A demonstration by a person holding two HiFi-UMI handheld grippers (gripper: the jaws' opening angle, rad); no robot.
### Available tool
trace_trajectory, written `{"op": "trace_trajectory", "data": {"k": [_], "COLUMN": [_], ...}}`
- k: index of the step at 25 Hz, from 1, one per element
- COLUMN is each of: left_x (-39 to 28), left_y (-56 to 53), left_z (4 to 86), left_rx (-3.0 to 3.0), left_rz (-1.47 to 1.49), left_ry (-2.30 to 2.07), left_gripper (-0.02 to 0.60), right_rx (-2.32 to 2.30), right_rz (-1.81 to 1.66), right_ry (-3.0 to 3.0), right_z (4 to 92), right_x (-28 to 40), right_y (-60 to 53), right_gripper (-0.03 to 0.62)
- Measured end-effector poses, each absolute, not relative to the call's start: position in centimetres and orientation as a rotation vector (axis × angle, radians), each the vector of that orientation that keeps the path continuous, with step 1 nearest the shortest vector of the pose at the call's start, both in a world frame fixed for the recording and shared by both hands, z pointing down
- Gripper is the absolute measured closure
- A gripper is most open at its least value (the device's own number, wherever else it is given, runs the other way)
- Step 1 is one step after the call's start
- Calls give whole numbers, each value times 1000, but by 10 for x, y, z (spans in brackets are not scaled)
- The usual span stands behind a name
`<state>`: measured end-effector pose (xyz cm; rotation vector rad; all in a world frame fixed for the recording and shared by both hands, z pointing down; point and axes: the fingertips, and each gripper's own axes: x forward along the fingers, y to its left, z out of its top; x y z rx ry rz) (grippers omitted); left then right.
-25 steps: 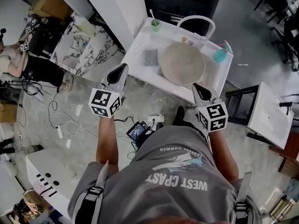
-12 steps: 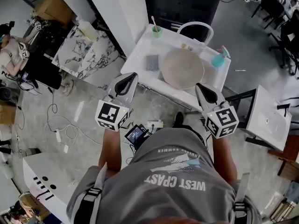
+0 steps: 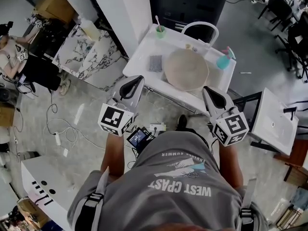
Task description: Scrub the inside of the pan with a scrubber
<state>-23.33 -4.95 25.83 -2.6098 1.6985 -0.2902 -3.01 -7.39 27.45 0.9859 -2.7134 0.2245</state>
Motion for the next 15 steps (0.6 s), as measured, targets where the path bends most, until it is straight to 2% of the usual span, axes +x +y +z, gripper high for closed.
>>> {"op": "trace_trajectory", "data": {"k": [15], "left_x": [-216], "left_y": [-51], "left_z": [264], "left_rx": [-2618], "left_rz": [-318], "left_ry": [1688], "left_gripper": [580], "right_rx": [999], "right_rz": [219], "right_ry": [-2686], "right_z": [279], "right_x": [-12], "right_y": [-74], "right_gripper": [594]}}
